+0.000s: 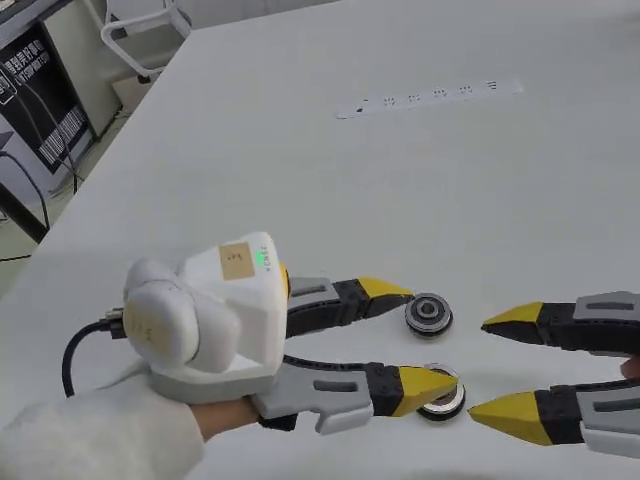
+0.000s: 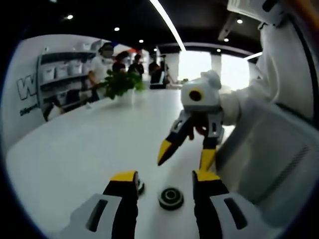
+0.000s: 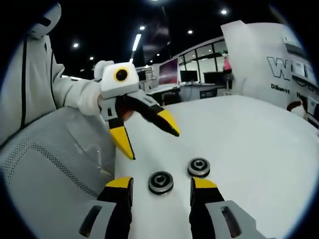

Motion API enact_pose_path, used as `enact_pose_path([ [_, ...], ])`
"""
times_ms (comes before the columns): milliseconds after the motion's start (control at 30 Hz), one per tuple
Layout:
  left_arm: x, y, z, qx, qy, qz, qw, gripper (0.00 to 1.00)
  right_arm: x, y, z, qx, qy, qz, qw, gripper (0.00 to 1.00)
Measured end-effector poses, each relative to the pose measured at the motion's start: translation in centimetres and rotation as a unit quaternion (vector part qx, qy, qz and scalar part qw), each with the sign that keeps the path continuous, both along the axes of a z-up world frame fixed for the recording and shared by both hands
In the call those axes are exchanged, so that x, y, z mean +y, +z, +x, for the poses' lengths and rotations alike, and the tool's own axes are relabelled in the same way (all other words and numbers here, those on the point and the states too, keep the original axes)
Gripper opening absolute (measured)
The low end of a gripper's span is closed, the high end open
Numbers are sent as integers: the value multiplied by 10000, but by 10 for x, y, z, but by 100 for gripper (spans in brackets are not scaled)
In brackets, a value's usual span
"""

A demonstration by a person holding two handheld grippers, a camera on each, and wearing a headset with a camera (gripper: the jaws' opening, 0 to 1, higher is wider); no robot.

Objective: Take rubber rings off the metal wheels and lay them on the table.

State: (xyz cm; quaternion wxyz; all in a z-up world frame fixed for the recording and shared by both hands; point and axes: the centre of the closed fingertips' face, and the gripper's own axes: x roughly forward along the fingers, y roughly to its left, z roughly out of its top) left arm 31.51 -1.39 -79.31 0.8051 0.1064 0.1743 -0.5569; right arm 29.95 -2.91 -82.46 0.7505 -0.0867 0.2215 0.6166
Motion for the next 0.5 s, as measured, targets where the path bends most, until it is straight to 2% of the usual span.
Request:
enact_pose_path([
  [67,-2,-5,-2,78,-11,39,10000,44,2,-8,-1,26,-1,-81,10000,40],
  [167,-7,-11,-6,114,-112,56,9999,42,3,-18,-5,63,78,-245,9996,38],
  [300,-8,-27,-10,292,-157,231,9992,33,4,-21,-3,82,69,-247,9996,33],
  [367,-9,-35,-13,290,-245,342,9987,29,6,-23,-4,64,107,-246,9996,31],
  [500,-10,-41,-12,336,-211,401,9984,25,7,-27,-3,94,105,-289,9995,30],
])
